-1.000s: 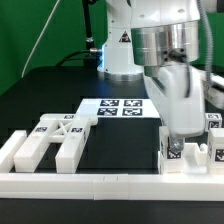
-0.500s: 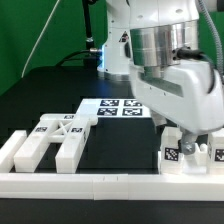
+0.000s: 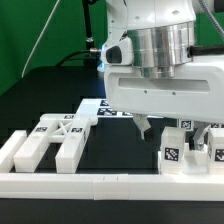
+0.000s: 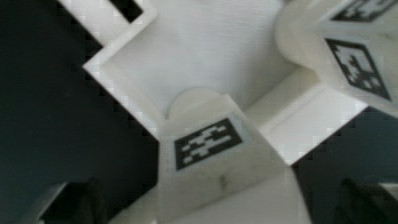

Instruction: Assemble chair

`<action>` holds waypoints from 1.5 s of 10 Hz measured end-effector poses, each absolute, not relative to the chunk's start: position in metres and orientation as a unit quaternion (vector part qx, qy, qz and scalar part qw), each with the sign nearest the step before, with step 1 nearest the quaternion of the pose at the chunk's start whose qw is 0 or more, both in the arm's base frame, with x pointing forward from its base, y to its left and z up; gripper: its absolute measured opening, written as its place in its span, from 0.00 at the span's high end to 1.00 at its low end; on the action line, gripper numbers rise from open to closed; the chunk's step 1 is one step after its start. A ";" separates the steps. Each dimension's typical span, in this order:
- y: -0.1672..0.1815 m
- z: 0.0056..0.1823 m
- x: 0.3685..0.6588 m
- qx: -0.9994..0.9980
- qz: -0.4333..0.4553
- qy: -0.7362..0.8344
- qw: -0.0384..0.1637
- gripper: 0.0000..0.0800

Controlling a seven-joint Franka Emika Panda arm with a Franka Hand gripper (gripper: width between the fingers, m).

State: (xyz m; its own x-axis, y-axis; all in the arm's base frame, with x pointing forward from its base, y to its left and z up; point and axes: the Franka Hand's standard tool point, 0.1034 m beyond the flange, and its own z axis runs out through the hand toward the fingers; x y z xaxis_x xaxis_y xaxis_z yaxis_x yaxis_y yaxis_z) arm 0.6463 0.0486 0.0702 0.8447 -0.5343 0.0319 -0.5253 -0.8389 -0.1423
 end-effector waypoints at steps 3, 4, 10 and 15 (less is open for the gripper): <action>0.054 0.069 0.648 -0.977 -0.037 0.203 0.048 0.23; 0.055 0.069 0.648 -0.973 -0.036 0.223 0.049 0.23; 0.053 0.071 0.647 -0.828 -0.007 0.558 0.058 0.64; 0.058 0.071 0.648 -0.659 0.020 0.748 0.079 0.64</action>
Offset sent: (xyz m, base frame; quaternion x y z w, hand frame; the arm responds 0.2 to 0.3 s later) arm 0.0000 0.0000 0.0000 0.0000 0.0000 0.0650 0.9979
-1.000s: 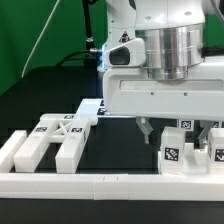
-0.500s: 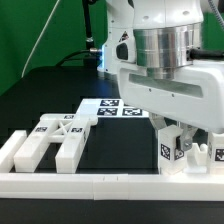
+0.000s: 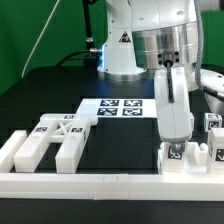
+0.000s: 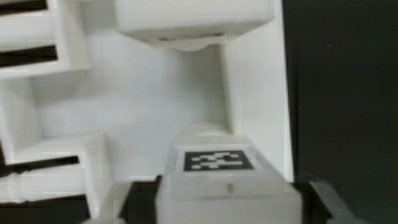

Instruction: Assemble chair

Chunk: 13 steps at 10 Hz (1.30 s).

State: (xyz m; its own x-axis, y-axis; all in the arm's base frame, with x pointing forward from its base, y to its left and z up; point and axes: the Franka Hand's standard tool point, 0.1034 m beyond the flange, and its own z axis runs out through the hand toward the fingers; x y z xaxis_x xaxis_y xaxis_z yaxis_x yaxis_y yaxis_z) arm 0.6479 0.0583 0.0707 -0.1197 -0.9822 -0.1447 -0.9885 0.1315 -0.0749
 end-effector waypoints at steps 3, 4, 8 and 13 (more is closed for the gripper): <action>0.055 0.071 0.649 -0.801 0.001 0.593 0.080 0.31; 0.054 0.072 0.649 -0.862 -0.008 0.501 0.079 0.21; 0.053 0.069 0.646 -0.930 -0.021 0.360 0.075 0.19; 0.054 0.071 0.652 -0.967 -0.049 0.248 0.045 0.23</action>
Offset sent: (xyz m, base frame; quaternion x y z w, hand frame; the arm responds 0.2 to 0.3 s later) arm 0.0041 0.0089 0.0055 -0.0037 -0.0382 -0.5047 0.8625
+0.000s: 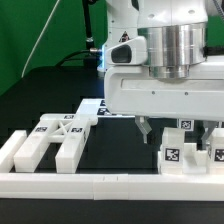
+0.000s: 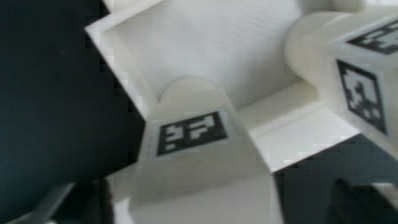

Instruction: Assemble chair

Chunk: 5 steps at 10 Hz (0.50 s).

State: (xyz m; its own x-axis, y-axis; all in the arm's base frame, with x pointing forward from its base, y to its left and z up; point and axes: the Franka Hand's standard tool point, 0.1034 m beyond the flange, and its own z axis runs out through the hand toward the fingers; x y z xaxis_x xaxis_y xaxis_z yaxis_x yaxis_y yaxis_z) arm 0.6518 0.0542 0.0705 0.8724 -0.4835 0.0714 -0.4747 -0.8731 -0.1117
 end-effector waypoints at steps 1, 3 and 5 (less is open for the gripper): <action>0.055 0.070 0.652 -0.955 -0.046 0.290 0.048 0.45; 0.051 0.069 0.649 -0.929 -0.037 0.365 0.048 0.63; 0.048 0.070 0.649 -0.877 -0.025 0.478 0.055 0.63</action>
Offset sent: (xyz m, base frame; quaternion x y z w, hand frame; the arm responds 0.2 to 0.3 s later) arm 0.0029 -0.0079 0.0068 -0.0347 -0.0061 0.2596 0.9651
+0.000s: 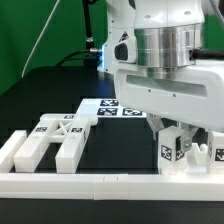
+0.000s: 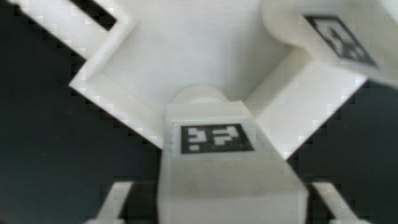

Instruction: Assemble chair

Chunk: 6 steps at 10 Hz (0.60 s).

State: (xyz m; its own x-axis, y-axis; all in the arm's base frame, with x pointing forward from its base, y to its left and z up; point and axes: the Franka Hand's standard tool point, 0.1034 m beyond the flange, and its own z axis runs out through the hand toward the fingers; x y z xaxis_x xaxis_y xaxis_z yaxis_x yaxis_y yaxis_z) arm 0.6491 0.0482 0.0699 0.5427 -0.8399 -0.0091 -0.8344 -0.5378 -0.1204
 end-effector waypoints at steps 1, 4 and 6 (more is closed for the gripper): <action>0.047 0.069 0.648 -0.835 -0.016 0.547 0.063 0.63; 0.052 0.070 0.648 -0.688 0.013 0.722 0.080 0.63; 0.051 0.069 0.647 -0.640 0.022 0.764 0.083 0.63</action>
Offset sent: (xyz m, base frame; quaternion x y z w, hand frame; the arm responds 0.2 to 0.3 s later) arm 0.0115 0.0131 0.0126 0.0317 -0.0496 0.3972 0.9158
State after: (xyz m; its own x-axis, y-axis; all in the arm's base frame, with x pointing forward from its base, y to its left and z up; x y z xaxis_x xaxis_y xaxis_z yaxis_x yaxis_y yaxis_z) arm 0.6469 0.0515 0.0689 -0.1683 -0.9736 -0.1545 -0.9807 0.1811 -0.0732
